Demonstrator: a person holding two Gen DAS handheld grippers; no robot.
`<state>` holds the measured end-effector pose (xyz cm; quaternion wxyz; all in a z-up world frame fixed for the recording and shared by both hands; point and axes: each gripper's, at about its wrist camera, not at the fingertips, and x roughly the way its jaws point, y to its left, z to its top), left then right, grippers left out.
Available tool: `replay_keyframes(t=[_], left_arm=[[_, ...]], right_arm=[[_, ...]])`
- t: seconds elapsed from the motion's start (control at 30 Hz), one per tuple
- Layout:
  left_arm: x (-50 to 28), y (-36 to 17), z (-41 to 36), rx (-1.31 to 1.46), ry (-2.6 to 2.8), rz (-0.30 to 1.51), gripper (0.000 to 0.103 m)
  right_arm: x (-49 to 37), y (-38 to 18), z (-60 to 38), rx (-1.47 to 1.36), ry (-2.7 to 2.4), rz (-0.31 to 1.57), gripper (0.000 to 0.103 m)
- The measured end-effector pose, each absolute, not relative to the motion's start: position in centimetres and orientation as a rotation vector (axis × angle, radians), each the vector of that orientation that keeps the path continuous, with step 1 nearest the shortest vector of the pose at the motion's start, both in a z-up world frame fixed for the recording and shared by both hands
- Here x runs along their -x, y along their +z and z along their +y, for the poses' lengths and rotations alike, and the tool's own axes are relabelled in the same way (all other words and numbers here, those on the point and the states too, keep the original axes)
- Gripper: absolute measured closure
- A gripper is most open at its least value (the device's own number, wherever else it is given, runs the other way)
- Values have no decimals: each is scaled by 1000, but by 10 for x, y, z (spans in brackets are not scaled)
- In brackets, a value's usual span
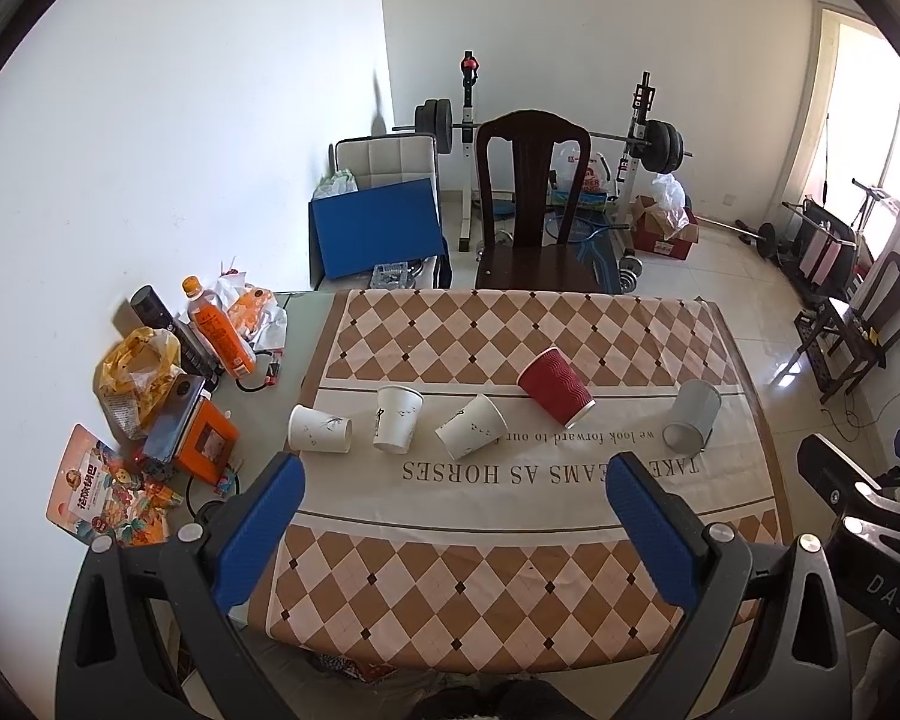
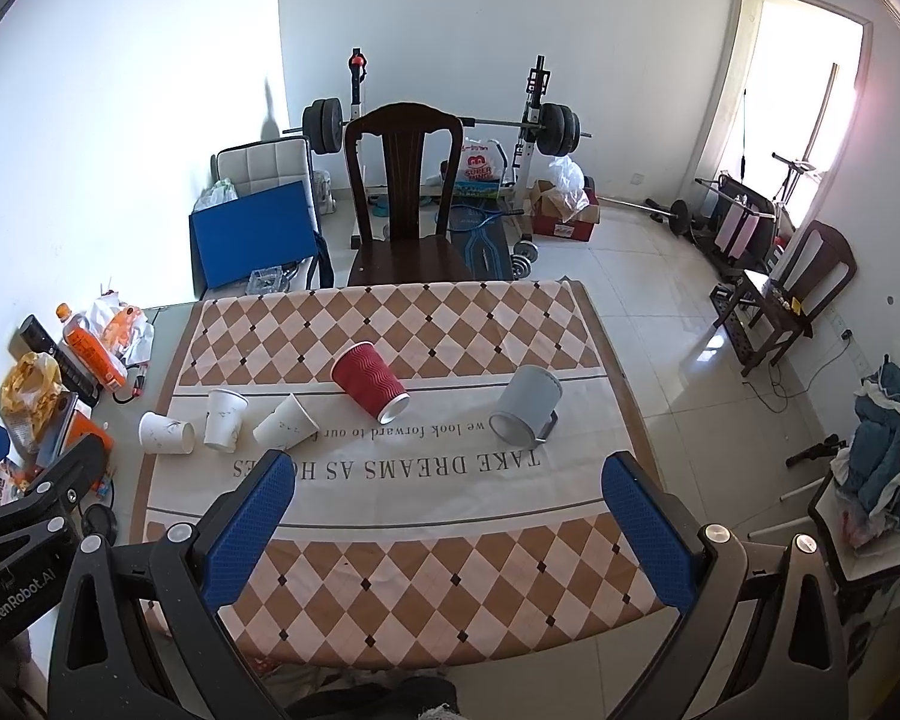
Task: Flip cup upright
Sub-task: 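Move the left tool toward the white bird-print paper cup lying on its side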
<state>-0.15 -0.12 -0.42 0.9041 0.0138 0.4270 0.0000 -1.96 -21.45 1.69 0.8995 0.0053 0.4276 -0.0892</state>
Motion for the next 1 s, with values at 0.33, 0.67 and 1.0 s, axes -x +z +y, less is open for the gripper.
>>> replay_keyframes(t=[0.33, 0.67, 1.0], left_arm=[[1, -4, -1, -27, -1, 883, 0], [5, -1, 5, -23, 2, 885, 0], [5, 0, 5, -25, -2, 883, 0]], right_arm=[[21, 17, -214, -12, -187, 882, 0], [21, 17, -214, -12, -189, 881, 0], [22, 19, -215, -13, -187, 880, 0]])
